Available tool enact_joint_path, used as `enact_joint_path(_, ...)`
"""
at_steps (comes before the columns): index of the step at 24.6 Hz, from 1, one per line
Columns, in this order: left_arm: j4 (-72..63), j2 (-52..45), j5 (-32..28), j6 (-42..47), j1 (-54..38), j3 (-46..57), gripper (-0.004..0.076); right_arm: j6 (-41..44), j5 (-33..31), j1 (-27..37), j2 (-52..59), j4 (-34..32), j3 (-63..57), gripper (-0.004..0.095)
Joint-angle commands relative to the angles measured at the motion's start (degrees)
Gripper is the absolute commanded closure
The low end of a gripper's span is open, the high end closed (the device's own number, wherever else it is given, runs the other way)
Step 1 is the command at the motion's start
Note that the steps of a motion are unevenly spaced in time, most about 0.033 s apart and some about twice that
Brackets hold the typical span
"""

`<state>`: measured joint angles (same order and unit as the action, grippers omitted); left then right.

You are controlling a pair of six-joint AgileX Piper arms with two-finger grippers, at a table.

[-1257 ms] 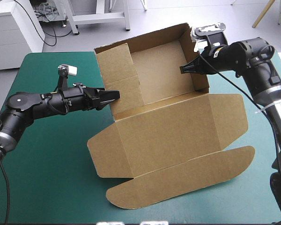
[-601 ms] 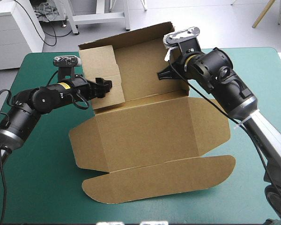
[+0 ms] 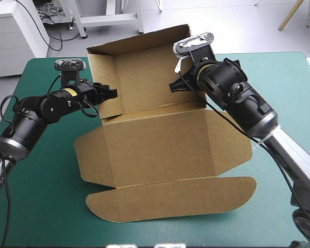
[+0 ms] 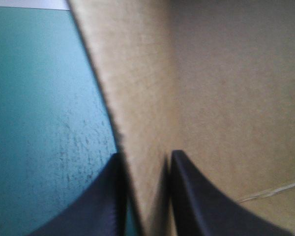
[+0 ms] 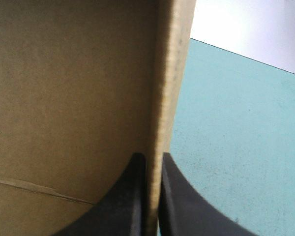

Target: Fold the box

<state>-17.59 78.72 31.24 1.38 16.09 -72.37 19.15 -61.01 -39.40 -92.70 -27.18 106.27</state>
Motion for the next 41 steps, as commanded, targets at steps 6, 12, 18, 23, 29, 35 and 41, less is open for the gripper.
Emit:
enact_joint_path(6,-2.03,-1.91,-1.79,-0.18,0.74,-3.05,0.0734,-0.32,3.56,-0.87,2.80,3.33,1.77,0.0908)
enact_joint_path(12,9.08,-1.42,8.37,2.98,4.01,-10.53,0.0734,1.27,1.55,1.06,2.69,6.10,2.38,0.0908)
enact_joint_path(18,24.01,11.32,28.88,12.35,9.77,-26.83,0.0734,-4.18,-7.99,13.82,0.59,21.36,2.24,0.0908)
enact_joint_path(23,19.35,23.85,31.05,14.88,11.10,-29.93,0.0734,-9.78,-7.99,19.82,-1.98,26.09,-3.13,0.0908)
enact_joint_path(29,18.45,28.37,31.02,14.88,11.10,-30.05,0.0734,-15.38,-7.71,25.76,-8.20,31.04,-9.88,0.0908)
enact_joint_path(35,18.31,29.77,30.19,14.88,11.10,-30.05,0.0734,-16.11,-7.36,25.73,-11.52,32.17,-9.88,0.0908)
enact_joint_path(41,18.57,31.07,30.00,15.37,11.10,-30.05,0.0734,-16.00,-5.34,24.03,-12.83,31.91,-9.77,0.0908)
